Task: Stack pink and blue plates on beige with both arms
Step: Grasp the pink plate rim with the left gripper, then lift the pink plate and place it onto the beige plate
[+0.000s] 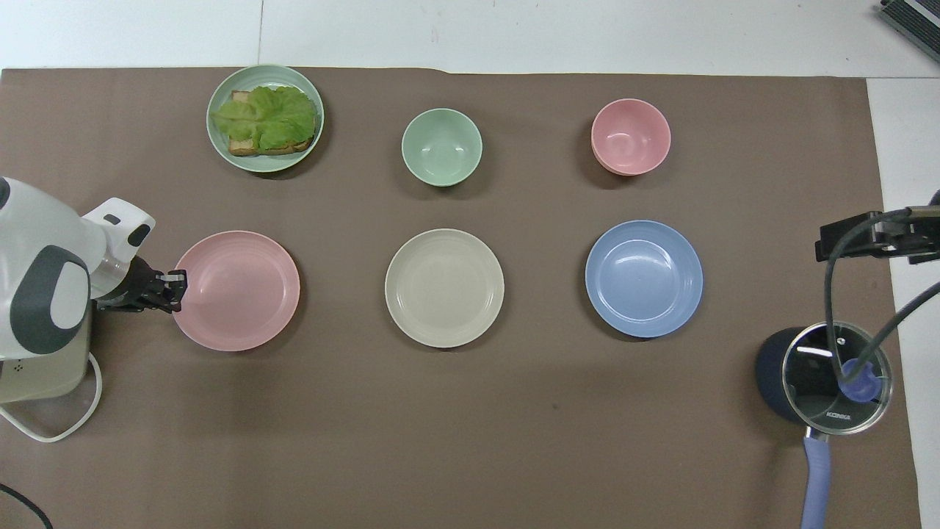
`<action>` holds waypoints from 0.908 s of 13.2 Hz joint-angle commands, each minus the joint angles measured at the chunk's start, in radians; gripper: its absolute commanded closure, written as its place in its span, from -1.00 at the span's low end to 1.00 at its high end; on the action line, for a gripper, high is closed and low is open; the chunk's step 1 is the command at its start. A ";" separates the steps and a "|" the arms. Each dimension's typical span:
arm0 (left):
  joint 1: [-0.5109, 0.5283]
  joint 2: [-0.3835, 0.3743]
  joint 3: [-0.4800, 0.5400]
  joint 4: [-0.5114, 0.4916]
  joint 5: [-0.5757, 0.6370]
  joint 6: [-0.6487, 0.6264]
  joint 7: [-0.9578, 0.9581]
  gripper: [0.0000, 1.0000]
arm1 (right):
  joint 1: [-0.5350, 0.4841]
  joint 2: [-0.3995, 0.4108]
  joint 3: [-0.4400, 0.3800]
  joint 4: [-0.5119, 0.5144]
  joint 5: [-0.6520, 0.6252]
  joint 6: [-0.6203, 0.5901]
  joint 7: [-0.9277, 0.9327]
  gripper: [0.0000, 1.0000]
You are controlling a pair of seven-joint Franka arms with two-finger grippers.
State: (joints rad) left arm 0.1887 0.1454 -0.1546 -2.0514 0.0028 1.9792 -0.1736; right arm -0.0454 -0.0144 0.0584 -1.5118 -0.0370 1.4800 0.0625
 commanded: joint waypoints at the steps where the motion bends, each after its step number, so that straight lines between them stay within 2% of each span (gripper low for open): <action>1: 0.003 -0.006 0.003 0.103 -0.068 -0.143 0.046 1.00 | -0.013 0.005 0.001 0.010 0.028 0.005 -0.021 -1.00; 3: -0.003 -0.006 0.001 0.166 -0.189 -0.200 0.039 1.00 | -0.011 0.005 0.001 0.010 0.028 0.005 -0.021 -1.00; 6: -0.037 -0.015 -0.035 0.163 -0.288 -0.185 -0.001 1.00 | -0.011 0.005 0.000 0.010 0.028 0.005 -0.021 -1.00; 9: -0.136 -0.021 -0.043 0.142 -0.345 -0.085 -0.041 1.00 | -0.011 0.005 0.001 0.010 0.028 0.002 -0.021 -1.00; 12: -0.266 -0.017 -0.042 0.129 -0.365 0.002 -0.161 1.00 | -0.011 0.005 0.001 0.010 0.028 0.002 -0.021 -1.00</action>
State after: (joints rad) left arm -0.0070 0.1378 -0.2096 -1.8996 -0.3420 1.9260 -0.2810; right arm -0.0454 -0.0144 0.0583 -1.5118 -0.0370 1.4800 0.0625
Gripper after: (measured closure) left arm 0.956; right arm 0.000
